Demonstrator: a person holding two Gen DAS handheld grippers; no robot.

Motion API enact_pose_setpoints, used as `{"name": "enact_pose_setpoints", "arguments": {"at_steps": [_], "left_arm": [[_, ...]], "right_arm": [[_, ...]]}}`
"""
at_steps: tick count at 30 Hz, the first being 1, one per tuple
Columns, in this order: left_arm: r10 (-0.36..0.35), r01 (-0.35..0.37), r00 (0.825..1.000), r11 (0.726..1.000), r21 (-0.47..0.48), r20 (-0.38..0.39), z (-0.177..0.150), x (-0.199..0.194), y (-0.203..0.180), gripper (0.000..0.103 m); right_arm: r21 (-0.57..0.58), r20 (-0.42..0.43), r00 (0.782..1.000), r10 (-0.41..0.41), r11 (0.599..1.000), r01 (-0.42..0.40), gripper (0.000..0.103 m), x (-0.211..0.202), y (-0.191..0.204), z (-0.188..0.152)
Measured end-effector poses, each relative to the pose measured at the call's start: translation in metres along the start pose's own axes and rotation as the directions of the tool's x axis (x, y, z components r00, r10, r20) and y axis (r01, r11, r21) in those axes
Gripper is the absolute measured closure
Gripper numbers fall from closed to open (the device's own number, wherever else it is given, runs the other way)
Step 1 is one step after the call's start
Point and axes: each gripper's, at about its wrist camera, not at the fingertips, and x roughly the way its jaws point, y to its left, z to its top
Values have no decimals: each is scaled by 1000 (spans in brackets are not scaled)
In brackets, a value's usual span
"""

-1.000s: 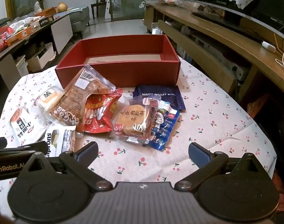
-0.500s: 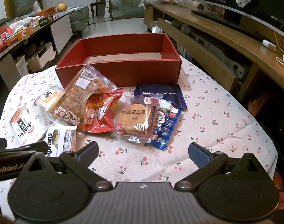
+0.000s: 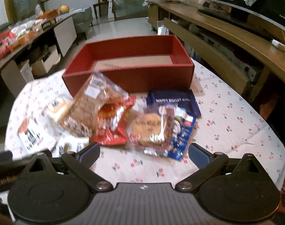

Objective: Organize snacks
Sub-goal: 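Move right tool to the orange bread bag while left tool approaches the white noodle-snack packet, then close right tool on the bread bag while left tool grasps the white noodle-snack packet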

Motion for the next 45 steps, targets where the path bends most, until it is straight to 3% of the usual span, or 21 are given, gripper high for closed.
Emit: {"name": "enact_pose_setpoints", "arguments": {"at_steps": [5, 12, 18, 25, 30, 32, 33, 40, 42, 45], "left_arm": [[-5, 5, 999, 1000, -6, 41, 5, 2, 3, 1], [13, -12, 1000, 1000, -10, 26, 4, 7, 10, 0], [17, -16, 1000, 998, -68, 13, 5, 11, 28, 0], [30, -33, 999, 995, -95, -28, 4, 21, 37, 0], [15, -19, 999, 989, -147, -28, 11, 23, 48, 0], [-16, 11, 1000, 976, -218, -23, 14, 23, 58, 0], [-31, 24, 999, 967, -255, -21, 15, 25, 62, 0], [-56, 25, 996, 930, -367, -74, 30, 53, 61, 0], [-60, 21, 994, 928, -371, -92, 34, 59, 56, 0], [-17, -35, 990, 934, -355, -141, 36, 70, 49, 0]], "right_arm": [[58, -19, 998, 65, 996, -64, 1, 10, 7, 18], [112, -76, 989, 126, 987, -117, 1, 42, 28, 38], [166, -123, 981, 148, 978, -127, 1, 75, 40, 54], [125, -157, 975, 159, 982, -140, 1, 104, 57, 62], [124, -157, 972, 173, 980, -154, 25, 109, 44, 61], [99, -138, 976, 170, 983, -157, 47, 102, 41, 63], [97, -133, 975, 178, 981, -166, 51, 100, 39, 64], [112, -137, 960, 242, 967, -228, 66, 91, 22, 61], [116, -133, 959, 250, 965, -236, 73, 88, 16, 61], [121, -138, 957, 256, 963, -240, 76, 87, 12, 59]]}}
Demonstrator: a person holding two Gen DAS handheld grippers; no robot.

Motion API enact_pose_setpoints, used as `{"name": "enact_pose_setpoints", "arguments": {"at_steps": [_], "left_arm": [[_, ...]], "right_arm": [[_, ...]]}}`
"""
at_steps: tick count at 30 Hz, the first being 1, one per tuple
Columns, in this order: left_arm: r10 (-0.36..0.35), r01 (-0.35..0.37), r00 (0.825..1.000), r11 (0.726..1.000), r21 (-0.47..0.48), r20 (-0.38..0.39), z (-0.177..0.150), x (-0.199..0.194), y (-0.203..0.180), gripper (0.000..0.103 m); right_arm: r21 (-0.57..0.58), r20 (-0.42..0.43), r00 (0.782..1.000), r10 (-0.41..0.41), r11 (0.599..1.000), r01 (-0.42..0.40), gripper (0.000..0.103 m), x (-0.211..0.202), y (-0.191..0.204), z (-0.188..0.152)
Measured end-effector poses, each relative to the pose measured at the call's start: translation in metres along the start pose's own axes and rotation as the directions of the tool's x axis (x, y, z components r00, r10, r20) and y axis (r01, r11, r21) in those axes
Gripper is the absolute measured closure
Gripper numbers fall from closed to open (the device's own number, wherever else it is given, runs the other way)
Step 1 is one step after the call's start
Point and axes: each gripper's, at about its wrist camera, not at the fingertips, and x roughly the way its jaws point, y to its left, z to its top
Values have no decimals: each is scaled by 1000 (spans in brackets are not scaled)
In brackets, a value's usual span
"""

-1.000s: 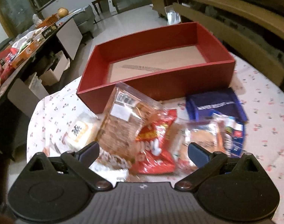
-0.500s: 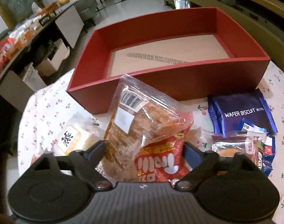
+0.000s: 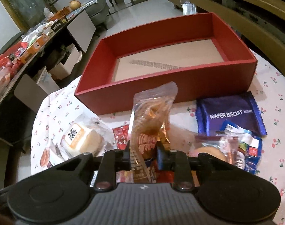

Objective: Organize snacks
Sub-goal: 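Close right tool on the bread bag while left tool grasps the white noodle-snack packet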

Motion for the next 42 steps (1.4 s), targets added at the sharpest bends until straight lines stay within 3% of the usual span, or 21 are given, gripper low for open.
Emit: {"name": "enact_pose_setpoints", "arguments": {"at_steps": [5, 10, 12, 14, 16, 19, 21, 22, 23, 25, 28, 33, 35, 37, 42], "left_arm": [[49, -49, 998, 999, 23, 29, -1, 2, -4, 4], [68, -72, 997, 993, 94, 43, -4, -1, -4, 18], [69, -74, 997, 990, 119, 46, -6, -4, -2, 23], [60, -65, 997, 989, 133, 44, -7, -7, 1, 28], [45, -51, 998, 988, 147, 40, -10, -10, 3, 32], [26, -28, 1000, 981, 192, 13, -18, -16, 4, 36], [15, -16, 1000, 977, 211, 5, -21, -18, 5, 36], [9, -10, 1000, 978, 208, 3, -22, -19, 6, 33], [0, 0, 1000, 981, 195, 0, -21, -19, 8, 30], [-24, 26, 1000, 990, 142, -13, -17, -19, 11, 17], [-53, 53, 999, 997, 46, -14, -7, -16, 16, 13], [49, -49, 999, 999, 5, 0, 7, -1, 1, 10], [95, -96, 995, 995, 33, 16, 9, 3, -6, 12], [137, -139, 990, 985, 100, 29, 6, 3, -12, 24], [123, -127, 992, 976, 179, 35, -7, -6, -8, 36]], "right_arm": [[-11, -34, 999, 28, 1000, -28, 76, -2, -7, 0], [-87, -55, 998, -5, 996, 0, 73, 0, 2, -5], [-141, -67, 997, -30, 990, 20, 66, 3, 11, -7], [-176, -76, 996, -37, 984, 23, 49, 6, 20, -11], [-231, -94, 994, -51, 972, 28, 40, 14, 29, -15], [-279, -76, 993, -86, 958, 61, 45, 22, 32, -22], [-301, -67, 993, -96, 951, 72, 56, 18, 32, -24], [-300, -63, 993, -95, 951, 72, 68, 15, 32, -24], [-294, -60, 994, -92, 953, 70, 71, 13, 29, -23], [-277, -80, 995, -66, 960, 42, 71, 9, 23, -24], [-280, -88, 995, -56, 960, 30, 72, 3, 19, -29], [-269, -94, 995, -24, 963, -2, 73, -14, 16, -35], [-272, -91, 996, -13, 962, -12, 73, -18, 16, -35], [-276, -93, 996, -9, 961, -17, 73, -20, 15, -38], [-269, -100, 995, 16, 962, -43, 73, -24, 15, -36]]}}
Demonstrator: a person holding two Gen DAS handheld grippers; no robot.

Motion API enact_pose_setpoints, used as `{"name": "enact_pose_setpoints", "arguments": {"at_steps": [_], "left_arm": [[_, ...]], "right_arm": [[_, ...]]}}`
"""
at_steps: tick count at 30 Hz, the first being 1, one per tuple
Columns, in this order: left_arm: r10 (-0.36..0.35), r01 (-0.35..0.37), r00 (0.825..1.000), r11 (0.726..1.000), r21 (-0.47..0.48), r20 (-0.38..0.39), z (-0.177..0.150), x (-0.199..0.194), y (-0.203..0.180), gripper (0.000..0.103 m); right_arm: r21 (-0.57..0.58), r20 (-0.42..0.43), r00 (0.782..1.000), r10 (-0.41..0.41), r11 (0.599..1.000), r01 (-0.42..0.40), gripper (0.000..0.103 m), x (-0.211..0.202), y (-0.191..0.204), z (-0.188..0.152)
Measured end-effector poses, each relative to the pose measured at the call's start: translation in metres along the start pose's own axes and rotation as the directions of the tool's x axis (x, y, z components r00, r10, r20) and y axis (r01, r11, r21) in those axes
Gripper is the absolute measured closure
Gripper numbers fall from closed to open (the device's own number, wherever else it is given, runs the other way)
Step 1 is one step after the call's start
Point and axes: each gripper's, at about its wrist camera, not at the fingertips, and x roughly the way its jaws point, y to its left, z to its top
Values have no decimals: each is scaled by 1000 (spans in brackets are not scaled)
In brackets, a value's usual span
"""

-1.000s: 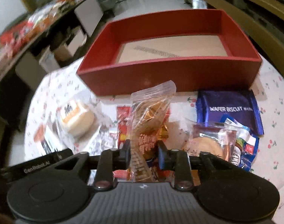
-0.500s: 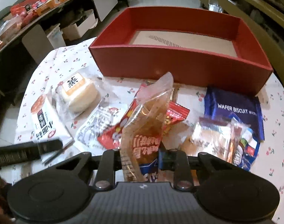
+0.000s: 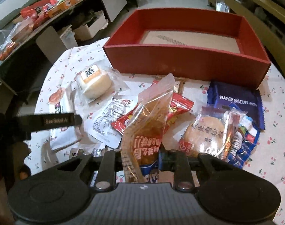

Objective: Organize snacks
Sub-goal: 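Close right tool on the bread bag while left tool grasps the white noodle-snack packet, then lift both held snacks and carry them over the red box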

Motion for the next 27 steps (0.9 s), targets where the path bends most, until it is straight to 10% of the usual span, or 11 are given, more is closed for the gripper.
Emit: {"name": "enact_pose_setpoints", "arguments": {"at_steps": [27], "left_arm": [[-234, 242, 969, 964, 111, -81, -49, -46, 17, 59]], "right_arm": [[37, -38, 999, 29, 999, -28, 73, -34, -8, -53]]}}
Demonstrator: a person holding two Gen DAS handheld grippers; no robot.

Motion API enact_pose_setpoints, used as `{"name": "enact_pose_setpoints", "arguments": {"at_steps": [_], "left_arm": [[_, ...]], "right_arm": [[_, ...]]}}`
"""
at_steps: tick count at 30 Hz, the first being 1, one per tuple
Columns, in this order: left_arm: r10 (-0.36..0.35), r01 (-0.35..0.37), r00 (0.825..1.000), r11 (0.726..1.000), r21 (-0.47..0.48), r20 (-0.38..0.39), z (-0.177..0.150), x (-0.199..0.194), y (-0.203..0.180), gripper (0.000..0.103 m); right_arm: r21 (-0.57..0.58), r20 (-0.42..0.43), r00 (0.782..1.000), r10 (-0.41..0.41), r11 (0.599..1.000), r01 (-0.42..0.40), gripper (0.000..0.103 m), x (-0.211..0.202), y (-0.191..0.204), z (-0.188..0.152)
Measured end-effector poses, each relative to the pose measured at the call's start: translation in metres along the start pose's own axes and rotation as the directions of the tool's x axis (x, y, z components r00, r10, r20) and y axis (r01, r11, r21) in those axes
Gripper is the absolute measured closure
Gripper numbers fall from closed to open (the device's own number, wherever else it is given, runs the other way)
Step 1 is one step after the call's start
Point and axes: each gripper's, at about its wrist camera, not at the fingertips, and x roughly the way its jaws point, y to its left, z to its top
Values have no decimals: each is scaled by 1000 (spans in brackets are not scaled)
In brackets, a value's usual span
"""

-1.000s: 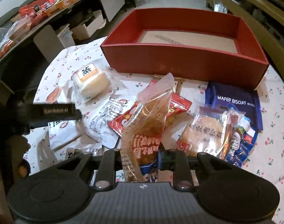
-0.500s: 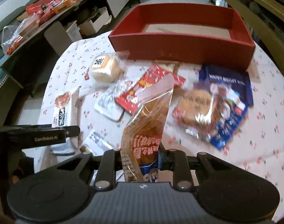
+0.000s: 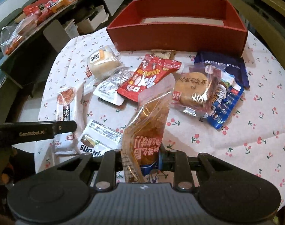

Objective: Organize snacks
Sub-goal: 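Lift both held snacks and carry them over the red box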

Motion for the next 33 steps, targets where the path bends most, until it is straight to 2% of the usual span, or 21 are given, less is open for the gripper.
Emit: {"name": "enact_pose_setpoints", "arguments": {"at_steps": [2, 3, 6, 9, 12, 13, 15, 17, 19, 21, 24, 25, 29, 33], "left_arm": [[-1, 1, 1000, 1000, -10, 6, 2, -2, 3, 66], [0, 0, 1000, 1000, -10, 6, 1, -4, 3, 79], [-17, 16, 1000, 1000, -24, -13, 1, -1, 5, 78], [-32, 31, 999, 997, -68, -19, 2, 6, 6, 58], [-17, 15, 1000, 993, -116, -17, 7, 11, 5, 27], [-6, 5, 1000, 993, -122, -7, 10, 13, 3, 23], [37, -38, 999, 990, -132, -7, 15, 21, -3, 23], [101, -100, 995, 990, -99, 4, 20, 29, -16, 20], [170, -169, 985, 985, -27, 9, 19, 35, -29, 24], [209, -210, 978, 977, 34, 25, 14, 34, -34, 32], [187, -188, 982, 981, 54, 24, 8, 24, -26, 50], [178, -178, 984, 983, 47, 10, 8, 21, -21, 52], [140, -140, 990, 990, 6, -7, 8, 10, -8, 56], [90, -90, 996, 995, 29, 7, 6, -2, -16, 56]], "right_arm": [[7, 12, 1000, 8, 1000, -9, 73, -3, -1, 1], [9, 15, 1000, 10, 1000, -10, 73, -4, -1, 1], [13, 17, 1000, 17, 1000, -17, 73, -4, -2, 1], [7, 15, 1000, 24, 1000, -24, 73, -3, 0, 2], [3, 20, 999, 41, 999, -41, 73, -4, 3, 3], [1, 22, 999, 47, 999, -47, 73, -5, 3, 3], [-1, 25, 998, 56, 998, -56, 73, -6, 4, 3], [-3, 28, 998, 62, 998, -62, 73, -8, 4, 3], [-1, 30, 997, 65, 998, -65, 73, -10, 2, 3], [4, 35, 997, 68, 998, -69, 73, -12, 0, 4], [0, 51, 996, 77, 997, -77, 73, -17, 0, 5], [-4, 59, 995, 81, 997, -81, 73, -19, 2, 6], [-19, 76, 993, 93, 996, -91, 73, -23, 6, 6], [-19, 81, 993, 86, 996, -85, 73, -23, 7, 6]]}}
